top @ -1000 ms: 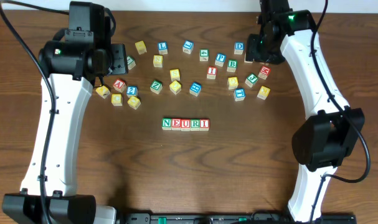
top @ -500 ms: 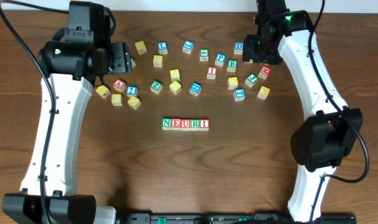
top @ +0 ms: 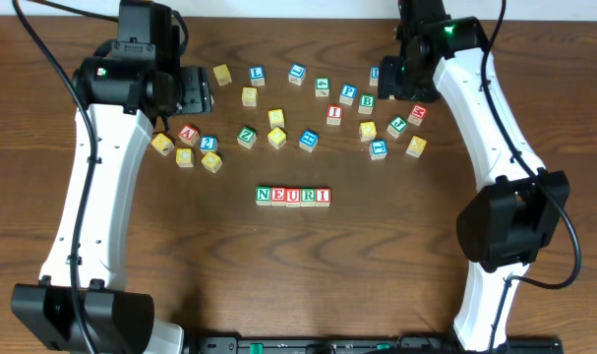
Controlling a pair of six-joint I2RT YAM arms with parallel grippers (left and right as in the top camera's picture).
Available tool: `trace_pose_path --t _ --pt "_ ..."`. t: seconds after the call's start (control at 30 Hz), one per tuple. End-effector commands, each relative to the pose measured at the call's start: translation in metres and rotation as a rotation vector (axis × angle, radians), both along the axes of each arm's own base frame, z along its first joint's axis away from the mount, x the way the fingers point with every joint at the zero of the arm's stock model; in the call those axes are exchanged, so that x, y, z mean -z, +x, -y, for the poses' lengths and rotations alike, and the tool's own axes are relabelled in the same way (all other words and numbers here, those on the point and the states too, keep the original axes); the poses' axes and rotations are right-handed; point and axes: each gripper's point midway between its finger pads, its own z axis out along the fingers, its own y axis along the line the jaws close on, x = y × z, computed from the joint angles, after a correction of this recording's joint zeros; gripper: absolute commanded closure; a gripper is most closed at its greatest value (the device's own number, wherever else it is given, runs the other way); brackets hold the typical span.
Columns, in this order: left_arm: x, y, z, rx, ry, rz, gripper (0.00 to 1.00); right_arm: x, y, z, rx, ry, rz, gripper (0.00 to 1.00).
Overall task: Spell out NEURIPS
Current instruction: 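Move the right gripper over the blue P block in the cluster, then lower and close the right gripper on the blue P block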
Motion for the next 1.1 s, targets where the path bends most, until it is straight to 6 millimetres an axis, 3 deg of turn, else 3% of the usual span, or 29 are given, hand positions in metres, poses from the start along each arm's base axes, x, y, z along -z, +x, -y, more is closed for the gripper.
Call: trace_pose_path --t 0.0,0.4,0.53,0.67,0.8,1.07 --pt "0.006 0.0 -0.002 -0.011 0.0 -0.01 0.23 -0.003 0.003 -0.009 -0.006 0.013 0.01 0.44" --pt "0.005 0.001 -0.002 -0.011 0.0 -0.005 0.23 -0.003 0.007 -0.019 -0.001 0.029 0.034 0.44" --pt "0.003 0.004 -0.002 -0.011 -0.001 0.009 0.23 -0.007 0.024 -0.032 0.0 0.081 0.097 0.41" --pt "-0.001 0.011 -0.001 -0.011 -0.004 0.039 0.22 -0.008 0.045 -0.057 -0.023 0.165 0.167 0.38" --pt "-0.002 0.013 -0.001 -0.011 -0.005 0.052 0.22 0.011 0.062 -0.074 -0.009 0.19 0.186 0.38" --pt "-0.001 0.011 -0.001 -0.011 -0.004 0.041 0.22 0.06 0.083 -0.083 0.047 0.178 0.165 0.41"
